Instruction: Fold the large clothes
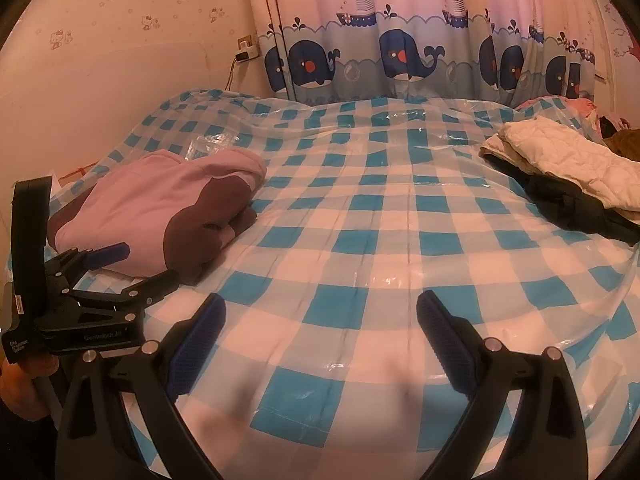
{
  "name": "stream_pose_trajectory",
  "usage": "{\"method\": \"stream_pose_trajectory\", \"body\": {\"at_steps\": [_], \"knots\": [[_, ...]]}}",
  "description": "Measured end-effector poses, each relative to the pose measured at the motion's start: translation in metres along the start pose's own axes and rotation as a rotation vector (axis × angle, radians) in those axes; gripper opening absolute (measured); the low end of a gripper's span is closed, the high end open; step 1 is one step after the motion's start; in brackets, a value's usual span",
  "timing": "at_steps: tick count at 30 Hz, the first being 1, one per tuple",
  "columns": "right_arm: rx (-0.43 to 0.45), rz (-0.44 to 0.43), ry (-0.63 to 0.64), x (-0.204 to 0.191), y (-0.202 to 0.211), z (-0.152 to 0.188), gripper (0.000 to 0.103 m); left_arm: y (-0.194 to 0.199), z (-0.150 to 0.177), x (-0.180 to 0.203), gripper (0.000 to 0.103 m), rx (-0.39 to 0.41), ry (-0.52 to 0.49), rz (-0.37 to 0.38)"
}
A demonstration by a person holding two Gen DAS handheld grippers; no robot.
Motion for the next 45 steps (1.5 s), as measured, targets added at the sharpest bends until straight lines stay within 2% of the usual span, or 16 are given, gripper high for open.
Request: {"method": "stream_pose_trajectory", "body": {"at_steps": [11, 27, 41, 45], "knots": [[0.015, -0.006, -0.039, 0.012, 0.004, -0.007, 0.094, -0.001, 0.006, 0.008, 0.096, -0.007, -0.014, 0.0], [0.016, -0.003, -0.018, 0.007, 0.005, -0.006, 0.095, -0.001, 0.004, 0.007, 0.096, -0.009, -0.014, 0.004], [0.021, -0.006, -0.025, 0.006, 0.005, -0.006, 0.095, 0.002, 0.005, 0.012, 0.096, -0.019, 0.004, 0.062], [0.061, -0.008, -0.059, 0.021, 0.014, -0.015, 0.095, 0.001, 0.004, 0.011, 0.096, -0.018, 0.008, 0.07]]}}
Point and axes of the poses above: each gripper's, at about its wrist camera, not at the fingertips, and y roughly against the way its jaws point, x to its right, z to its underside, the point moved 1 cm from there along -y, roughly the way its jaws point, and after that the axes turned 4 degrees about -x, right-handed, at the moved point
